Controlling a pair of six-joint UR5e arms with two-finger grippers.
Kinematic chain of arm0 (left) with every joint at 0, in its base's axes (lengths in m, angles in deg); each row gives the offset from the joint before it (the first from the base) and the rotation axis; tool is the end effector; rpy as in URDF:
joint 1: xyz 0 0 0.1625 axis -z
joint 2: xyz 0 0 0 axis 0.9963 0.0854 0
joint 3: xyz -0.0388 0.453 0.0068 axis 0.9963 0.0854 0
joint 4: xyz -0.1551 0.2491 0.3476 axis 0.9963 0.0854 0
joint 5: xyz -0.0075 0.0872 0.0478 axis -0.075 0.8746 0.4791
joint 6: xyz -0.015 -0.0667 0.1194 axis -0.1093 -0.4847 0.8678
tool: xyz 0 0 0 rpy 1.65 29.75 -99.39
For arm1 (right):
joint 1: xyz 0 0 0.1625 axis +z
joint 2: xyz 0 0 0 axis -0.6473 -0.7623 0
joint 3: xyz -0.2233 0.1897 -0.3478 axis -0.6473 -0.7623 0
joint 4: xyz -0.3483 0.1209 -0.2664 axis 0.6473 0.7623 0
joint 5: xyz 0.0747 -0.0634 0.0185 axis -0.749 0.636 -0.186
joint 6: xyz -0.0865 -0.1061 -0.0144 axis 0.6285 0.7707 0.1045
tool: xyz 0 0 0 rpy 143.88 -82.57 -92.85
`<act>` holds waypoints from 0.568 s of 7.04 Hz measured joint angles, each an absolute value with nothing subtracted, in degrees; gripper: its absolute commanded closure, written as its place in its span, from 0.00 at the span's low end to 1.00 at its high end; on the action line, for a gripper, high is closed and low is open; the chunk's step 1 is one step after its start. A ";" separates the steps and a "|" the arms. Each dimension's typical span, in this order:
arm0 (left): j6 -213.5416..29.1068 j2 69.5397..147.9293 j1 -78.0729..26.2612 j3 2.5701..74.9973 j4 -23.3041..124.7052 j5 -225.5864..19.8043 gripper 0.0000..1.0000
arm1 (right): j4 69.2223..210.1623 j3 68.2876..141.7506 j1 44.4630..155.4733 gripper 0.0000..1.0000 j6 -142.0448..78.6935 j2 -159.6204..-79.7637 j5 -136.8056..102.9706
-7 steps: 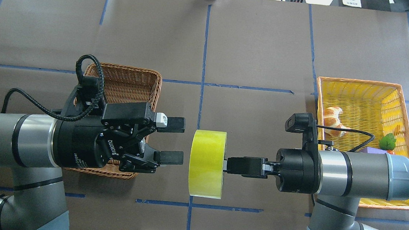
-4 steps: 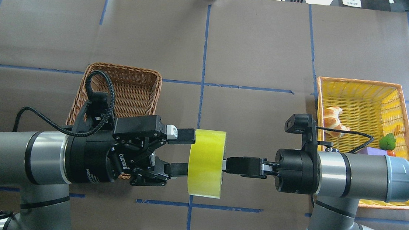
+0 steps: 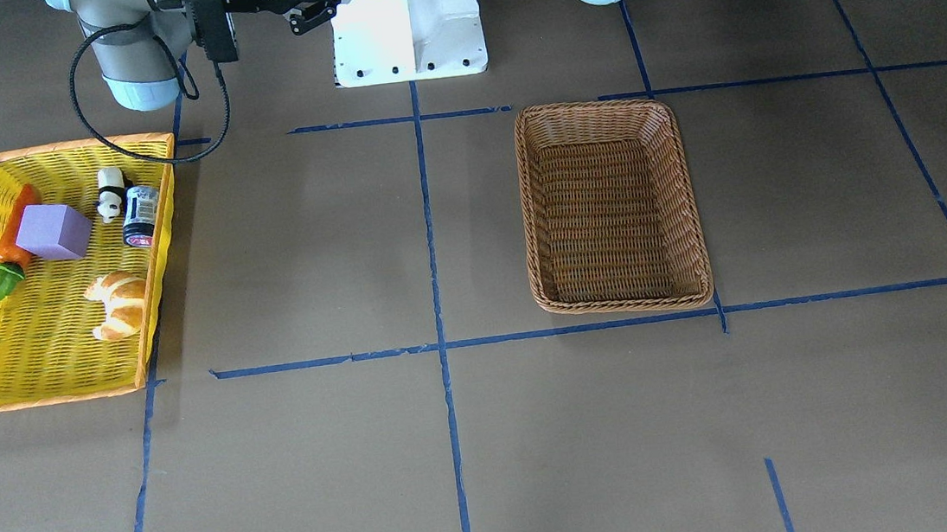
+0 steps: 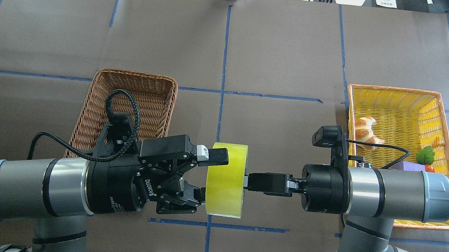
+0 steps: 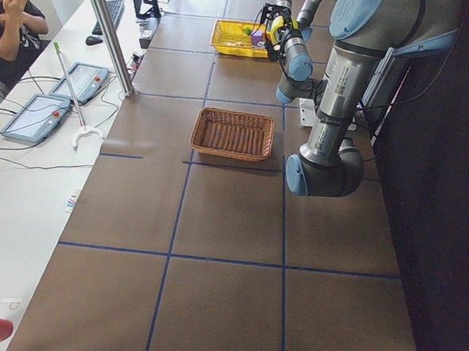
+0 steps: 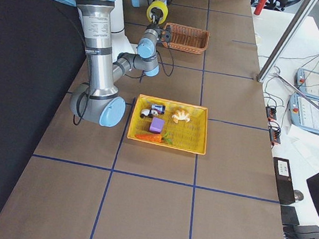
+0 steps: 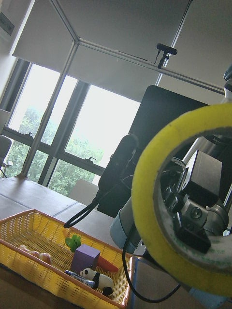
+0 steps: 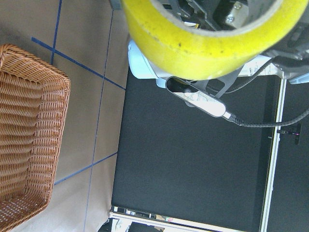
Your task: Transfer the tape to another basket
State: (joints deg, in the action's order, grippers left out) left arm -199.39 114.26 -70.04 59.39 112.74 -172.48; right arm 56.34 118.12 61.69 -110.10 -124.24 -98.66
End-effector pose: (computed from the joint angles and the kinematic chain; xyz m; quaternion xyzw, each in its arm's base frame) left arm 0.4663 -0.2607 0.0899 -0.1391 0.9134 -0.1441 0.3545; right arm -0.4632 -0.2864 0.2114 0.0720 -0.8912 -0.0142 0.4477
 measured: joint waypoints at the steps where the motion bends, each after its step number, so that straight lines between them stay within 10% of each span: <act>1: -199.39 114.42 -70.11 59.37 112.72 -172.32 0.00 | 56.37 118.16 61.53 0.98 -110.10 -124.24 -98.41; 4: -199.39 114.45 -70.16 59.35 112.73 -172.24 0.00 | 56.44 118.29 60.28 0.98 -110.10 -124.24 -96.41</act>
